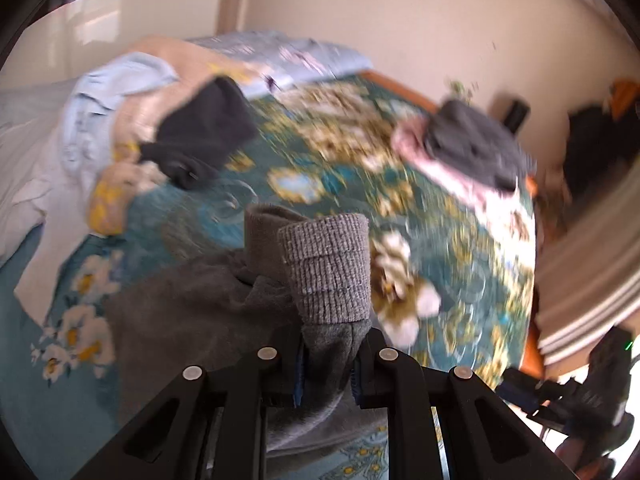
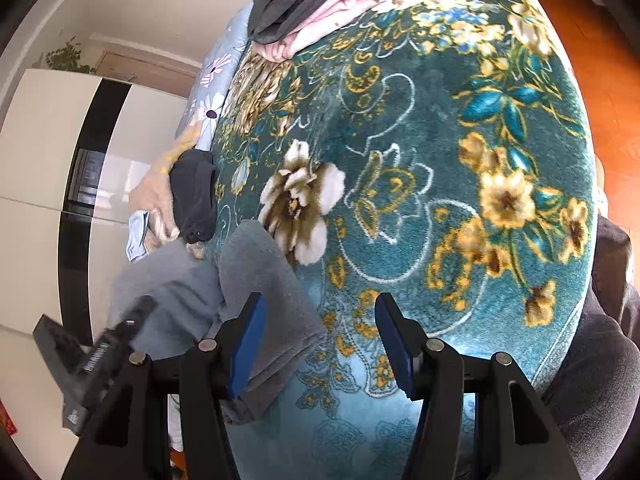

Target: Fold clothes

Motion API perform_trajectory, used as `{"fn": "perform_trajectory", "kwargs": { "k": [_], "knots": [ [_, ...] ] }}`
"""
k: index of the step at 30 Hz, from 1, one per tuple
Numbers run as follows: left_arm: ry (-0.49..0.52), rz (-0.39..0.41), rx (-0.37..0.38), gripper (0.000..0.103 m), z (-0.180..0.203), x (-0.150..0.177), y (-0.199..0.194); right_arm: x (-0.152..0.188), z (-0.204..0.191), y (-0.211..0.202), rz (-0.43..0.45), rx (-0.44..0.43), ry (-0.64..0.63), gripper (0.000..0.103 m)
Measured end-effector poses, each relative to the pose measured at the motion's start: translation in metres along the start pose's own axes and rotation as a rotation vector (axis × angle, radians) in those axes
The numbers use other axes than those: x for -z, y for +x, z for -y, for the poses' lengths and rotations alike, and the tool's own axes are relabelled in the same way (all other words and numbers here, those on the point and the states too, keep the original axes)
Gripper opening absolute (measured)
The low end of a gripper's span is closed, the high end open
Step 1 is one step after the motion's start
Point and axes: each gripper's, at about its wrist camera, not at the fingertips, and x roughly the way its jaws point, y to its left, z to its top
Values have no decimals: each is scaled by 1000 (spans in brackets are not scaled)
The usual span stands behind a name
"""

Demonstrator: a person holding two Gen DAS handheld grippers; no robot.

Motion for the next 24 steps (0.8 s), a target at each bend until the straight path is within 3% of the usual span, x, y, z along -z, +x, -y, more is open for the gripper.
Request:
{"fn": "perform_trajectory", "kwargs": {
  "k": [6,9,10,11,12,16,20,24],
  "knots": [
    [48,-129,-39,21,20,25,35,0,16,3,-12,14,32,58],
    [57,-146,-48,27,25,28,37,1,18,7,-27,22,41,58],
    [54,-148,-37,38,26,28,36,2,17,9,-32,26,35,58],
    [53,-150,-13,59,28,29,34,3,16,10,-37,29,30,58],
    [52,-152,13,65,31,30,33,3,15,11,-41,32,24,58],
    [52,-157,103,67,38,34,24,5,10,10,-38,55,5,58],
    [-14,-122,166,67,20,24,1,6,4,5,-29,73,-14,58],
    [-135,-47,118,67,-34,16,-31,8,-17,9,-44,59,-77,58]
  ]
}}
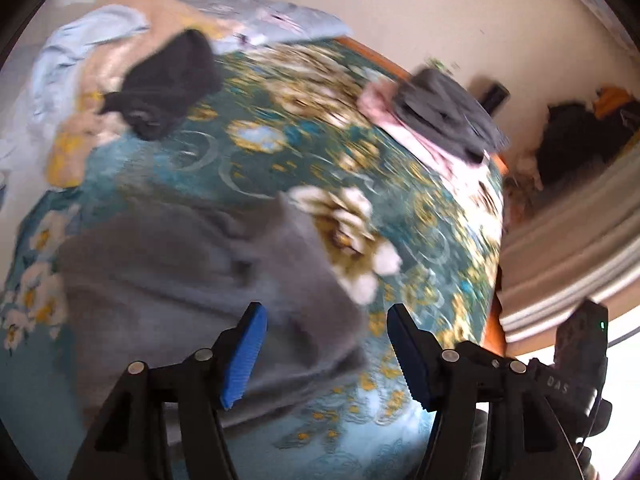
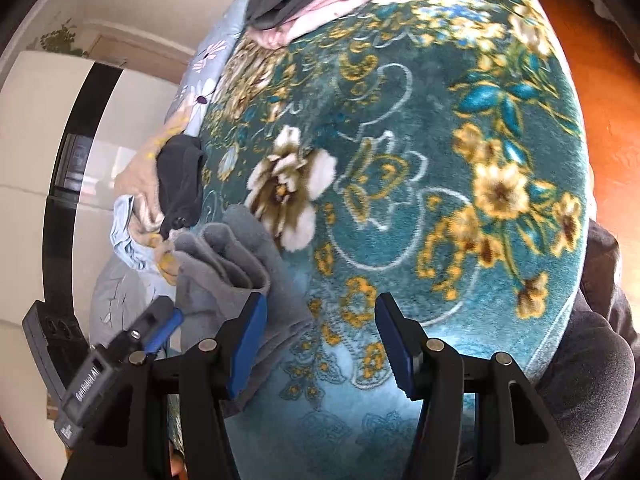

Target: Fold clothes

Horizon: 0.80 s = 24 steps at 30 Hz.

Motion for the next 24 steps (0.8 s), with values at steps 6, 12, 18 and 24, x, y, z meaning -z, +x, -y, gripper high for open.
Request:
{"fn": "perform_trajectory", "kwargs": {
  "k": [6,12,18,24],
  "knots": [
    [-188,18,-189,67,-100,11,-28,-1,-62,27,-75,-39,-208,58],
    [-270,-97,-244,67,-155,53,-21,-13,-122,83,-169,-2,-396,63],
    [-300,-165,-211,67,-162,77,-6,-27,-133,140,-269,89,-423,63],
    [-314,-189,-194,67,-168,80,3,-29,-130,150,-299,78,-373,45]
  ]
}}
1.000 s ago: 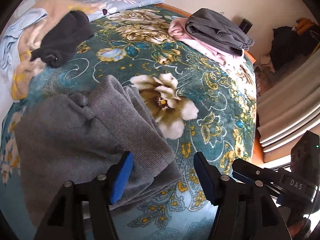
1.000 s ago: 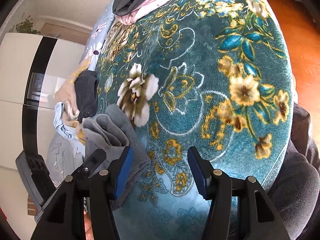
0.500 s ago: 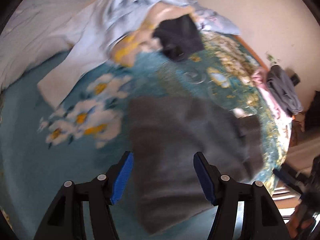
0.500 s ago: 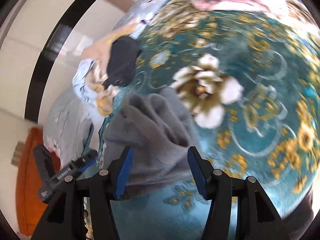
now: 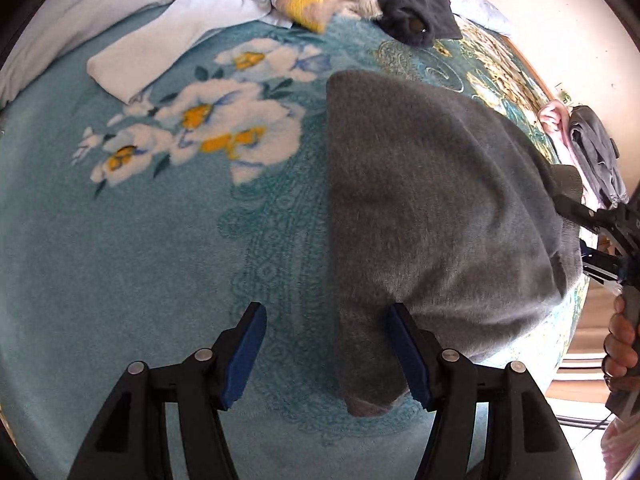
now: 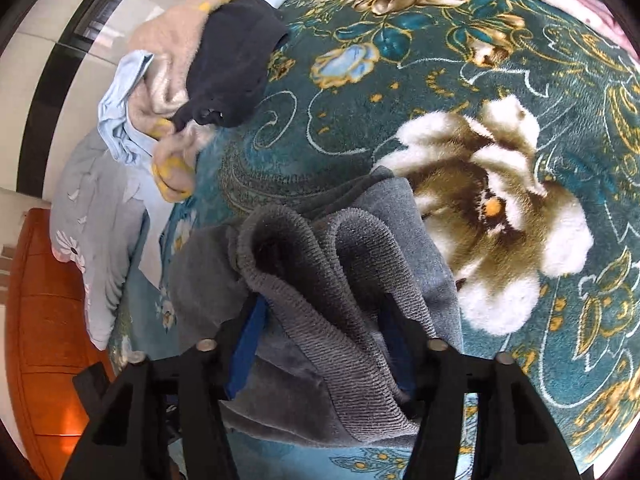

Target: Fold clothes

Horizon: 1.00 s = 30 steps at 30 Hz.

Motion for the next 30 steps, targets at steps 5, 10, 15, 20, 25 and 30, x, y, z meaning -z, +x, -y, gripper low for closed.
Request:
{"fn": "perform_trajectory", "kwargs": {
  "k": [5,10,15,20,25,30],
  "knots": [
    [42,-3,36,67,5,-1,-3,2,-2,-35,105,-97,10,11],
    [57,-15,104,67,12,4,-4,12,6,-70,208,-141,36,11],
    [69,-39,93,67,16,7,-1,13,50,-39,127,-60,192,11],
    [68,-24,98,67,12,6,-13,13,58,-29,87,-34,225,18],
    [67,54,104,67,10,-6,-41,18,57,-63,153,-11,202,21],
    [170,123,144,67,43,-23,-57,31,49,-90,221,9,170,23]
  ]
}}
